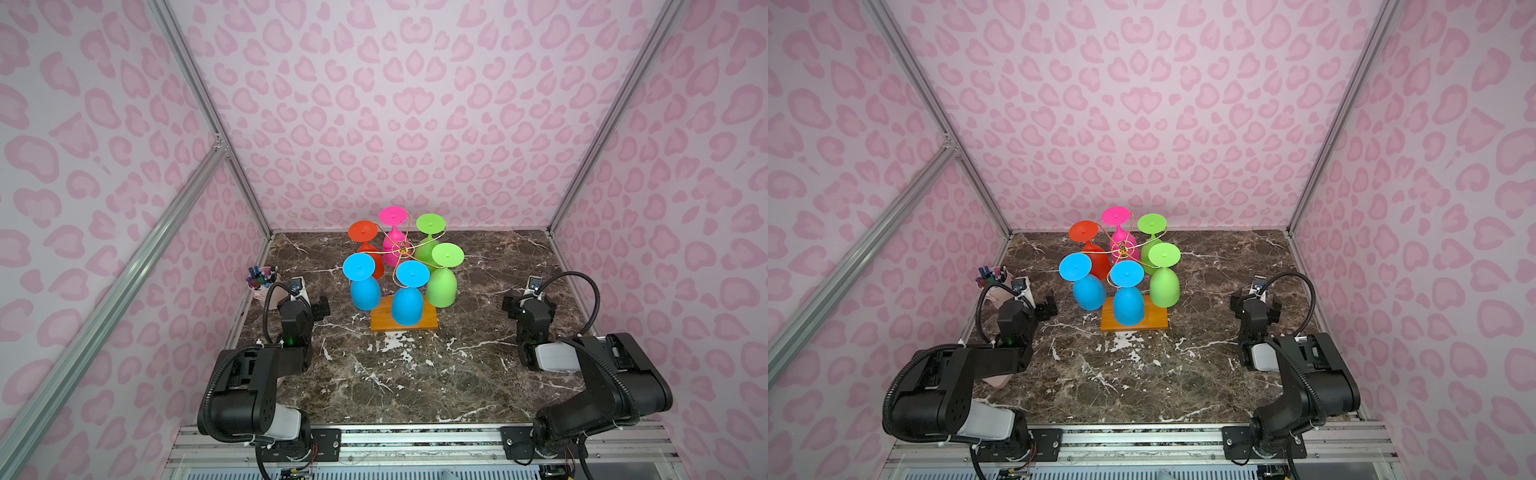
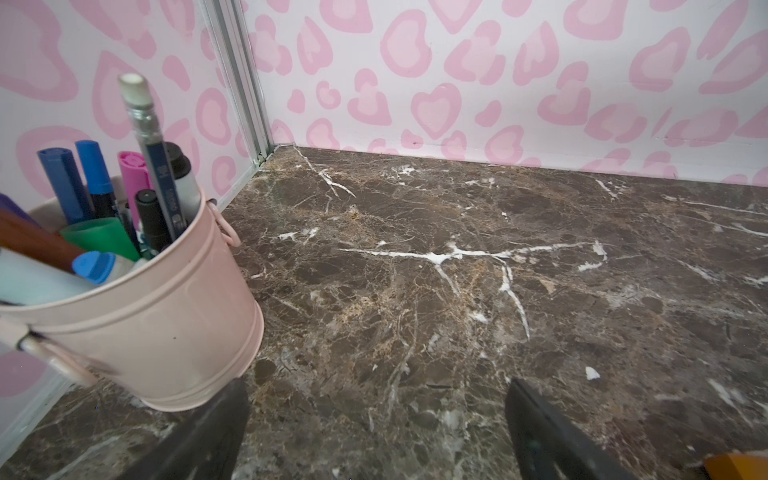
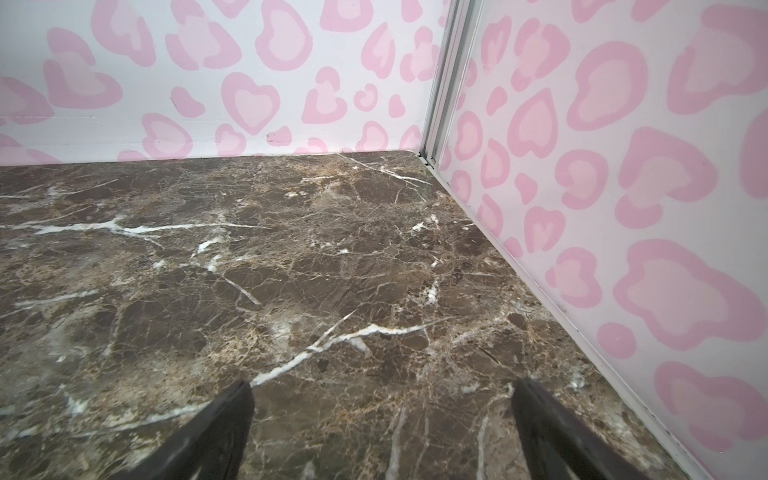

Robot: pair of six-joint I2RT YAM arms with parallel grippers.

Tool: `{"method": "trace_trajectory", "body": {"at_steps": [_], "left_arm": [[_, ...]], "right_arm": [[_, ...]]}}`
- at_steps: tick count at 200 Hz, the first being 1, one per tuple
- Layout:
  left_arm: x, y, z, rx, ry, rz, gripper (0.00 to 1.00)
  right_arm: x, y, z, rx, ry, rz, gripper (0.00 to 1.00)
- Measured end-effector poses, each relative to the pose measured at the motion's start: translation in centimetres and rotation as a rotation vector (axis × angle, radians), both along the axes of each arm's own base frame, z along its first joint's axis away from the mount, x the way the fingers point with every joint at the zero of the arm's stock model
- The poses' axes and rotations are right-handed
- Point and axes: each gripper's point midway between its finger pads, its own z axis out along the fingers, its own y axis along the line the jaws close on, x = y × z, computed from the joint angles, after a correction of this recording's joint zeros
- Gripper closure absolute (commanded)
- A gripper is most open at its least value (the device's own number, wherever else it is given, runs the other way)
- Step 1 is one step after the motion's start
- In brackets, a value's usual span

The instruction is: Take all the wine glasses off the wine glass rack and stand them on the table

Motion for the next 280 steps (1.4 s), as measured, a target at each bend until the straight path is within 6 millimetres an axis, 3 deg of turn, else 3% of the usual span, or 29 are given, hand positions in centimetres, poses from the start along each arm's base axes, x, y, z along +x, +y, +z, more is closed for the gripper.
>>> {"method": "trace_trajectory", "body": {"at_steps": [37, 52, 64, 79, 88, 99, 111, 131, 146, 181, 198, 219, 250, 280], "left_arm": [[-0.2, -0.1, 0.4, 0.001, 0.004, -0.001, 0.03], [0.0, 0.1, 2.9, 0.012, -0.009, 0.035, 0.03], [0.3, 0.6, 7.0, -0.01, -0.072, 0.091, 0.03], [-0.6, 1.8, 12.2, -0.054, -0.171, 0.172, 0.03], [-1.6, 2.4, 14.7, -0.082, -0.221, 0.209, 0.03], [-3.0, 2.8, 16.7, -0.116, -0.268, 0.232, 0.03], [-4.5, 2.8, 18.5, -0.148, -0.311, 0.232, 0.03], [-6.6, 2.5, 21.6, -0.2, -0.387, 0.208, 0.03], [-7.9, 1.8, 24.3, -0.218, -0.451, 0.16, 0.03], [-9.0, -0.9, 29.2, -0.175, -0.534, -0.017, 0.03], [-8.6, -2.0, 30.5, -0.13, -0.539, -0.086, 0.03], [-8.1, -2.9, 30.6, -0.097, -0.526, -0.136, 0.03], [-8.6, -3.1, 29.6, -0.085, -0.517, -0.153, 0.03], [-10.2, -3.2, 29.7, -0.065, -0.549, -0.16, 0.03]], "right_arm": [[-0.2, 0.2, 0.3, -0.003, -0.008, -0.002, 0.01], [-0.8, 0.7, 1.3, -0.027, -0.024, -0.013, 0.01], [-0.6, 1.7, 4.2, -0.044, -0.056, -0.016, 0.01], [0.4, 2.3, 10.9, -0.001, -0.153, -0.022, 0.01], [0.4, 1.7, 15.3, 0.067, -0.243, -0.045, 0.01], [0.0, 0.6, 18.8, 0.172, -0.314, -0.057, 0.01], [-0.4, -0.6, 20.1, 0.284, -0.345, -0.011, 0.03], [-1.8, -1.7, 19.1, 0.477, -0.365, 0.058, 0.17], [-2.7, -0.2, 18.8, 0.616, -0.359, 0.156, 0.25], [-2.6, 5.0, 24.7, 0.782, -0.341, 0.473, 0.39], [-2.4, 7.7, 25.1, 0.88, -0.253, 0.607, 0.42], [-3.0, 11.4, 24.9, 0.991, -0.121, 0.753, 0.43], [-5.3, 17.5, 27.3, 1.034, -0.004, 1.006, 0.45], [-6.3, 20.8, 27.8, 1.061, 0.085, 1.125, 0.5]]}}
